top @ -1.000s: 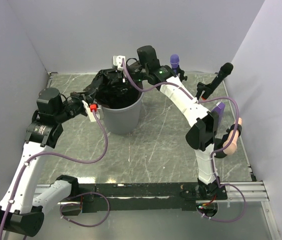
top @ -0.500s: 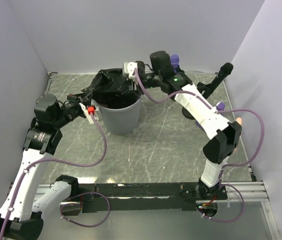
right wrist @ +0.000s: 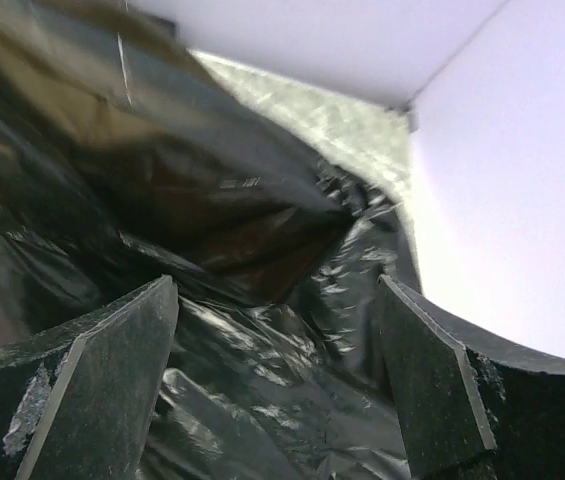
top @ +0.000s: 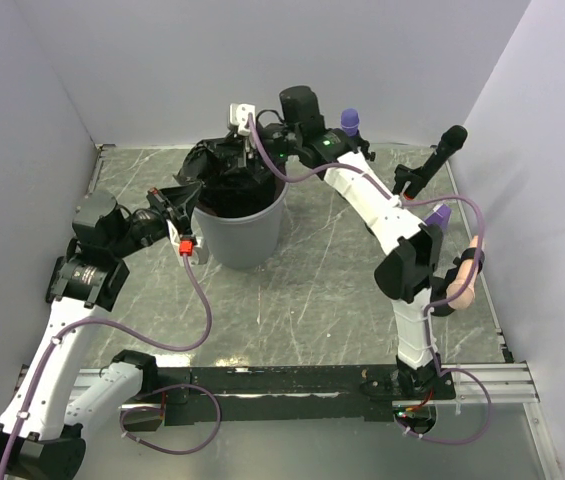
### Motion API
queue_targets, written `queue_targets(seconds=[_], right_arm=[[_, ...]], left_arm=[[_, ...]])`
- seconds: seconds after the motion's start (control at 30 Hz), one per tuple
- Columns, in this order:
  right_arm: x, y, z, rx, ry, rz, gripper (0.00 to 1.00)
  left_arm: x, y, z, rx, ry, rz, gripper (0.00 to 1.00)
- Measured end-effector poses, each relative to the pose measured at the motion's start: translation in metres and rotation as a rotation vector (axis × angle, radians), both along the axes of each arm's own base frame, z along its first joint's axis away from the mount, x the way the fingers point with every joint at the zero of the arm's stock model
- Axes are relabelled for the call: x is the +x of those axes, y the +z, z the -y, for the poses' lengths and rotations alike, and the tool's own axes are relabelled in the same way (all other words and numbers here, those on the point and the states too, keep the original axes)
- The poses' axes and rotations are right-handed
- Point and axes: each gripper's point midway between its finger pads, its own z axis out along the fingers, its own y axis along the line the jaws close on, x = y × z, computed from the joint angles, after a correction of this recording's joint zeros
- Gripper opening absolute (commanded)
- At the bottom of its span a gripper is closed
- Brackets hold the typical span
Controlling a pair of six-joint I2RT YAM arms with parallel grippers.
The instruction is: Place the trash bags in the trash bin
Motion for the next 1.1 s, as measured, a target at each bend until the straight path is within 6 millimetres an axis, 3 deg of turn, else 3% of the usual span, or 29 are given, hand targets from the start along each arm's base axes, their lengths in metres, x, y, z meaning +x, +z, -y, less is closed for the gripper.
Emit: queue_targets(seconds=[0.13, 0.43, 0.63, 0.8, 1.1], right_arm=[[-0.008, -0.022, -0.001, -0.041, 0.043, -0.067, 0.86], [-0.042, -0.032, -0.003, -0.066, 0.175, -0.13, 0.81], [-0.051, -0.022, -0.01, -0.016, 0.208, -0.2, 0.71], [-0.063, -0.002, -0.019, 0.062, 0.264, -0.288, 0.52], [-0.079, -0.002, -0.022, 0.076, 0.315, -0.436, 0.46]], left_arm=[[-0.001, 0.002, 0.001, 0.023, -0.009, 0.033, 0.01], [0.011, 0.0, -0.002, 0.061, 0.02, 0.079, 0.01], [0.015, -0.002, -0.003, 0.072, 0.03, 0.112, 0.02], [0.016, -0.001, 0.0, 0.07, 0.022, 0.138, 0.02], [0.019, 0.017, 0.0, 0.014, 0.047, 0.215, 0.02]])
